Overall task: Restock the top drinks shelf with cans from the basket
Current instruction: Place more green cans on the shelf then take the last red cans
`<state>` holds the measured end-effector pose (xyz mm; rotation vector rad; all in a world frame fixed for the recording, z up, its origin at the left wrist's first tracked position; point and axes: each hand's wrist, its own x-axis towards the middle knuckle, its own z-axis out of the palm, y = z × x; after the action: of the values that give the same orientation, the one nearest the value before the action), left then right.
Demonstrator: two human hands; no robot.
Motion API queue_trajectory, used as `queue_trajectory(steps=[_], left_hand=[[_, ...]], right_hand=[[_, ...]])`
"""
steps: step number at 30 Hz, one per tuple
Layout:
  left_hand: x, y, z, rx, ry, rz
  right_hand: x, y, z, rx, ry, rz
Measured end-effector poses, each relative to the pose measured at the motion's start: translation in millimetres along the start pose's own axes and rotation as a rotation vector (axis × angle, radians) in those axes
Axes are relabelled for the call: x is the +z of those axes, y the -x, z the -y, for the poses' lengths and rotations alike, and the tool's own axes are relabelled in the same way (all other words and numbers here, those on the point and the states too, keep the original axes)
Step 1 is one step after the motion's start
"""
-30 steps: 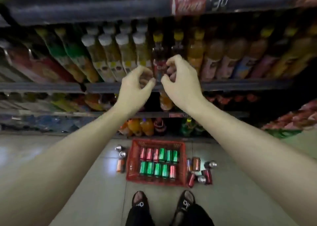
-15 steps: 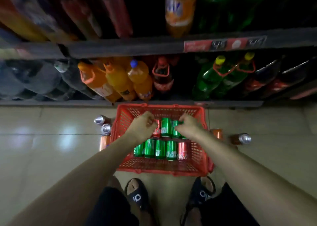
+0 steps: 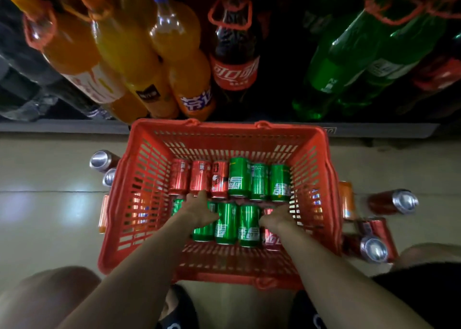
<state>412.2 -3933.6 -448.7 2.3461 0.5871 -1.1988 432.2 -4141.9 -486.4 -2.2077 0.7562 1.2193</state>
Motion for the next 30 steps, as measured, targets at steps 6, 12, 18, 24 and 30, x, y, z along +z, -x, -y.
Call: queue_trajectory(steps=[6, 12, 18, 24, 30], left_hand=[[14.7, -4.6, -0.1, -0.016, -0.017, 0.075], [14.9, -10.3, 8.8, -0.073, 0.058, 0.057], [34.8, -13.1, -9.7, 0.057, -0.055, -0.009], [43.3, -13.8, -24.0, -0.025, -0.069, -0.022], [41.2, -21.9, -26.3, -0.095, -0.005, 0.013]], right_hand=[[2.9, -8.8, -7.4, 0.055, -0.178, 0.046], [0.8, -11.3, -10.1, 0.044, -0.276, 0.111], [22.7, -56.1, -36.1, 0.055, -0.424, 0.183], [36.8, -83.8, -47.6, 0.055, -0.504, 0.237], [32.4, -88.9, -52.3, 0.057, -0.527, 0.284]])
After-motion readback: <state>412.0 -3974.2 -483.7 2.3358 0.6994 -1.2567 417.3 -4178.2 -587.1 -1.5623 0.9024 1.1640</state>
